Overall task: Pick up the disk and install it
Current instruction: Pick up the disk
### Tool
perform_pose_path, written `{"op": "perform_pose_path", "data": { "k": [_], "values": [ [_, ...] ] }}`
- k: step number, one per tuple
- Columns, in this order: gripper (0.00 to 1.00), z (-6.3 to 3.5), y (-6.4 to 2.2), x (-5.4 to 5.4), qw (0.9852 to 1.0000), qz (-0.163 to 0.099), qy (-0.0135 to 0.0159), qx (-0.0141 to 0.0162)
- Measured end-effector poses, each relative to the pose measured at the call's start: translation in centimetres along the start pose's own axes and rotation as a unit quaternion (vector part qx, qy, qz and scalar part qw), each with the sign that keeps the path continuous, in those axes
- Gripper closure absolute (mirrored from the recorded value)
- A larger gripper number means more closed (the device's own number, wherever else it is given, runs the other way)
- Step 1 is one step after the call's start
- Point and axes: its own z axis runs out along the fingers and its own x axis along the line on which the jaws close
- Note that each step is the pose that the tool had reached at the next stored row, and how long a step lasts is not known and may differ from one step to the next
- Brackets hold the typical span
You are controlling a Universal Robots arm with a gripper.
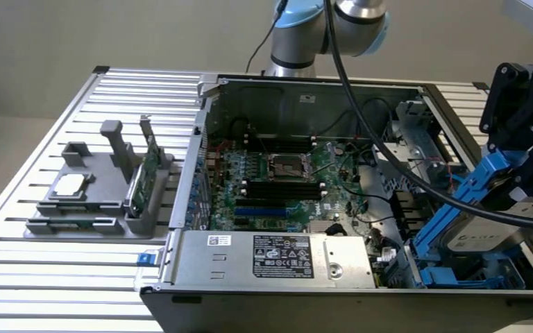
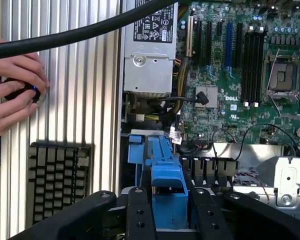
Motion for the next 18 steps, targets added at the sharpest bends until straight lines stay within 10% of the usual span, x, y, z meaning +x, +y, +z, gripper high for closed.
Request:
{"op": "perform_pose_path", "data": {
  "k": [18],
  "values": [
    [0.67, 0.73, -0.24, -0.17, 1.0000, 0.008, 0.0038, -0.0001]
  ]
}}
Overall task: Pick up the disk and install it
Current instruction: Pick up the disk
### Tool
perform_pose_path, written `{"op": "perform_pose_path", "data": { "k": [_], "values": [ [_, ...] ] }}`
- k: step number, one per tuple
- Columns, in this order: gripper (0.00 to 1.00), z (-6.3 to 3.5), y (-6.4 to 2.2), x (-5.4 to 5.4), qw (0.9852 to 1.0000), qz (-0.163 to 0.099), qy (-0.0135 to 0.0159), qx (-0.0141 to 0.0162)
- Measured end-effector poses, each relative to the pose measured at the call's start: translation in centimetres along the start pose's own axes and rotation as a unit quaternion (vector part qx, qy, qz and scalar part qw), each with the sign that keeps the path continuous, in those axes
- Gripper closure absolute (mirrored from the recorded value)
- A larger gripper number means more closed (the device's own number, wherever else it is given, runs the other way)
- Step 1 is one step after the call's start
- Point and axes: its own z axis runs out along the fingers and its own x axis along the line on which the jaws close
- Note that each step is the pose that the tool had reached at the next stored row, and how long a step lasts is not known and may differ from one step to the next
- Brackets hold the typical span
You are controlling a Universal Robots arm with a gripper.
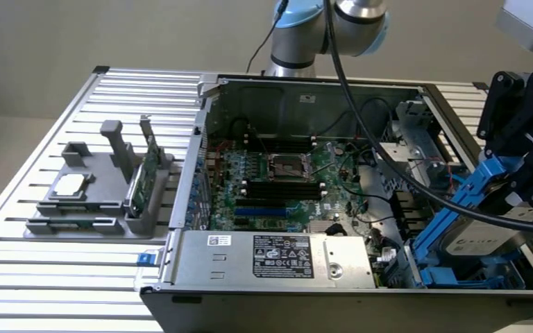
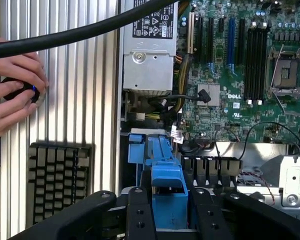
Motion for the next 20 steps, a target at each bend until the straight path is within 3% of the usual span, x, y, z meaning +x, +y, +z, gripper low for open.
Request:
{"op": "perform_pose_path", "data": {
  "k": [20],
  "values": [
    [0.67, 1.31, -0.03, -0.5, 1.0000, 0.006, 0.0000, 0.0000]
  ]
}}
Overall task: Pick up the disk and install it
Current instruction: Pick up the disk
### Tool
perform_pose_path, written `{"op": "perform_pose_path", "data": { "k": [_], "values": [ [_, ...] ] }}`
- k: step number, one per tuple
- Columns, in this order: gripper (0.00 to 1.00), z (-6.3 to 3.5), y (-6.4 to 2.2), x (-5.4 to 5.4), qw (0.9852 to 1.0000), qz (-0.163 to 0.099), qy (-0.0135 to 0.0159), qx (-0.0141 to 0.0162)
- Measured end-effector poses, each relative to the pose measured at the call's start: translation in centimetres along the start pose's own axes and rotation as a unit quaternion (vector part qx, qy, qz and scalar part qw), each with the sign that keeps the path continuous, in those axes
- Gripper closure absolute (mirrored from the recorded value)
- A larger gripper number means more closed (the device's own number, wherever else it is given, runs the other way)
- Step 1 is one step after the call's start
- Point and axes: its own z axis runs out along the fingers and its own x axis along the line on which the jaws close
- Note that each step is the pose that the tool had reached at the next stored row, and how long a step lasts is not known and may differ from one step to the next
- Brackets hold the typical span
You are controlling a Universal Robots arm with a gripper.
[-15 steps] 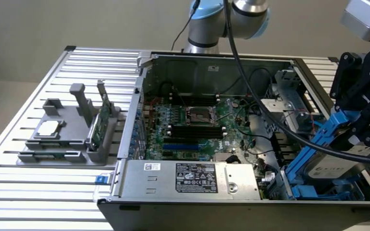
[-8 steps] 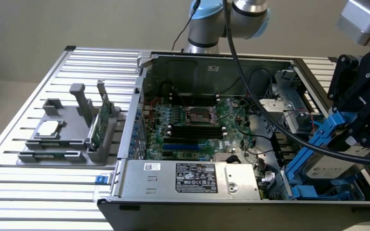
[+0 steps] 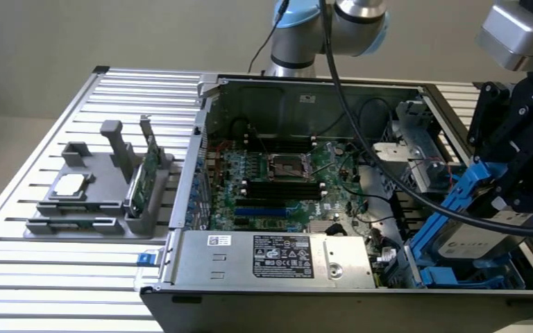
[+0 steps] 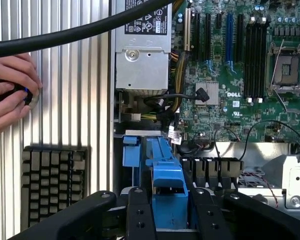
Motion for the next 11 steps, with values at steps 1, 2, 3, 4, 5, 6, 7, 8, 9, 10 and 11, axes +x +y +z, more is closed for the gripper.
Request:
{"op": "perform_pose_path", "data": {
  "k": [1, 2, 3, 4, 5, 6, 7, 8, 9, 10, 11],
  "values": [
    [0.67, 0.06, 0.01, 0.00, 1.0000, 0.000, 0.0000, 0.0000],
    [0.67, 0.11, 0.01, 0.00, 1.0000, 0.001, -0.0001, 0.0000],
    [0.67, 0.17, 0.02, 0.00, 1.0000, 0.001, -0.0001, 0.0000],
    [0.67, 0.22, 0.02, 0.00, 1.0000, 0.002, -0.0001, 0.0000],
    [0.67, 0.26, 0.01, 0.00, 1.0000, 0.003, -0.0002, 0.0000],
    [0.67, 0.32, 0.02, 0.00, 1.0000, 0.004, -0.0003, 0.0000],
    [0.67, 0.40, 0.02, 0.01, 1.0000, 0.005, -0.0003, 0.0000],
    [0.67, 0.49, 0.03, 0.00, 1.0000, 0.006, -0.0003, 0.0001],
    [0.67, 0.59, 0.05, 0.00, 1.0000, 0.007, -0.0004, 0.0000],
    [0.67, 0.69, 0.07, 0.00, 1.0000, 0.008, -0.0004, 0.0000],
    [0.67, 0.80, 0.09, 0.00, 1.0000, 0.008, -0.0004, 0.0000]
  ]
}}
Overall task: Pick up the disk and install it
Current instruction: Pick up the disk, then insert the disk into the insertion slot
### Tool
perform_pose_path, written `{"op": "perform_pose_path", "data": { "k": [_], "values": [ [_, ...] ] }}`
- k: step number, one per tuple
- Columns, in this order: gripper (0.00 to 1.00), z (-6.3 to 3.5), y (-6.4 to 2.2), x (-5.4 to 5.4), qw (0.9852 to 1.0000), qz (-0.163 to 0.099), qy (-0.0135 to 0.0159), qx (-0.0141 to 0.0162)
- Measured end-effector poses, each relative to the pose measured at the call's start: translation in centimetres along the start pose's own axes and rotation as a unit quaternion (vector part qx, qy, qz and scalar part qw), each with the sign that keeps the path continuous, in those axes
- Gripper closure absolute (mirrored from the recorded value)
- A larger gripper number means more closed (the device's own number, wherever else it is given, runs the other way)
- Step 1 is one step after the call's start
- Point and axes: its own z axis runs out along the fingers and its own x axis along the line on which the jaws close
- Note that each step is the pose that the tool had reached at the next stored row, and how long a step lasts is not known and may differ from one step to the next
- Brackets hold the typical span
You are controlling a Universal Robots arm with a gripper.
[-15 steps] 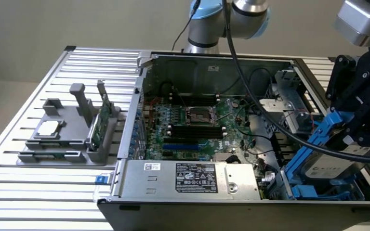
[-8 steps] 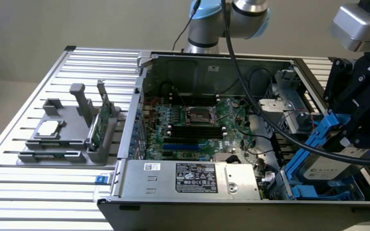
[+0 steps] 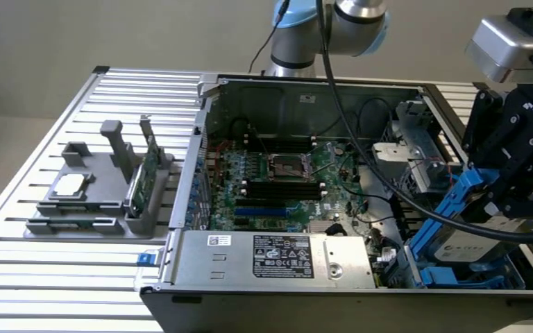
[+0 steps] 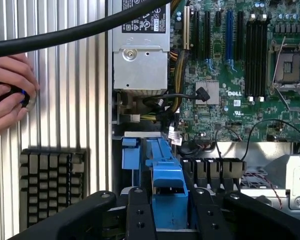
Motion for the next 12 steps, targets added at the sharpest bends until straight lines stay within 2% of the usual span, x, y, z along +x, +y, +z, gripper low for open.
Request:
{"op": "perform_pose_path", "data": {
  "k": [12],
  "values": [
    [0.67, 0.26, 0.04, 0.00, 1.0000, 0.002, -0.0001, 0.0000]
  ]
}}
